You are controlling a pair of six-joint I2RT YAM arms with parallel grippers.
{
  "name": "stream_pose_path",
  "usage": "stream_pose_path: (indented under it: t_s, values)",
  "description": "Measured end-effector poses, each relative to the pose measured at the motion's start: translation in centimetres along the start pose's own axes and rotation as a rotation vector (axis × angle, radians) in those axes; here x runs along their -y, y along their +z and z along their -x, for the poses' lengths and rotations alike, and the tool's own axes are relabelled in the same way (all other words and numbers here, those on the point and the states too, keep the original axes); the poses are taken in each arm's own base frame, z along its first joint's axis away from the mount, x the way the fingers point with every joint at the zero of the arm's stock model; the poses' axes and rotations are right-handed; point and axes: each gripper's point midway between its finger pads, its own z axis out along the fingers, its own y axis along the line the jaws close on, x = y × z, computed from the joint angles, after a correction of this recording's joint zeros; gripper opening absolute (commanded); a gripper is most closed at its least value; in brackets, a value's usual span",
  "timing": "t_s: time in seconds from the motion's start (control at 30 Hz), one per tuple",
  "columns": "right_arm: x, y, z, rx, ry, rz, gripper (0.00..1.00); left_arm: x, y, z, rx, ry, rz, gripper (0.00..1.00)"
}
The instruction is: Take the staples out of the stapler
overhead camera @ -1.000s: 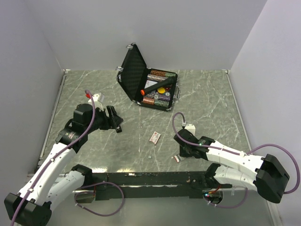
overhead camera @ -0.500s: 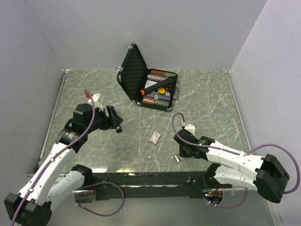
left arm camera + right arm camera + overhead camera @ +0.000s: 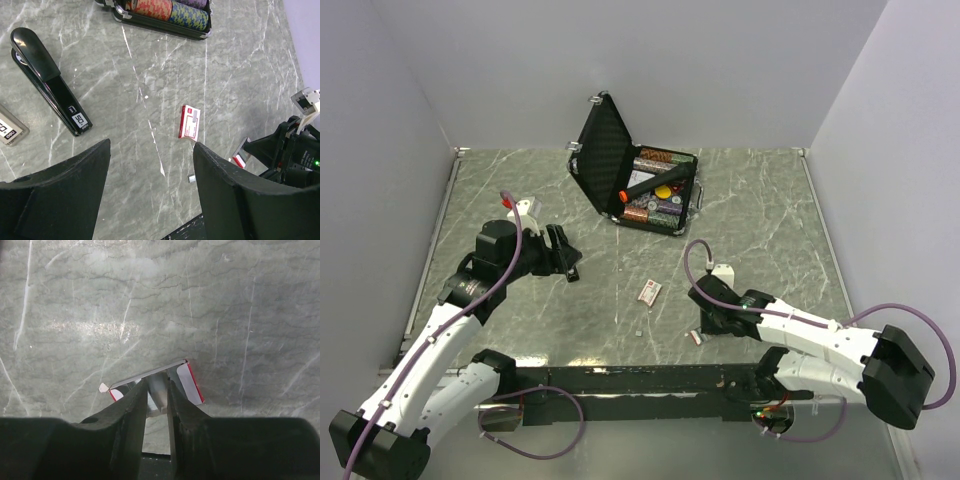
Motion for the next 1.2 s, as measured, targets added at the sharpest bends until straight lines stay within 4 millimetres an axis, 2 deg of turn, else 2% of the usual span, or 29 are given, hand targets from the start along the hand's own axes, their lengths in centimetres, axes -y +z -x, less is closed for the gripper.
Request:
stream_pose_path:
  t_s: [0.37,0.47,0.63,0.77,1.03,1.2]
  values:
    - [0.1,-0.1,0.0,0.000,-0.012,-0.006,0.39,0.0,0.0,0.0,0.001,-0.001,0.001,0.72]
    - [-0.4,-0.9,1.0,0.017,-0.032,0.000,0.40,-0.1,0.0,0.0,0.001,-0.001,0.001,0.72]
    - [-3.3,-2.8,4.3,0.092,-0.086,0.078,0.42,-0.1,0.0,0.1,0.003,-0.002,0.004,0.72]
    - [-6.4,-3.5,5.0,0.106,-0.193,0.170,0.45,-0.1,-0.1,0.1,0.005,-0.002,0.004,0.72]
    - [-13.5,-2.9,1.0,0.001,-0.641,0.418,0.52,-0.1,-0.8,0.8,0.047,0.004,0.007,0.74]
    - [-15.4,-2.8,-0.3,0.002,-0.862,0.553,0.53,-0.2,-1.1,1.0,0.067,0.006,0.015,0.74]
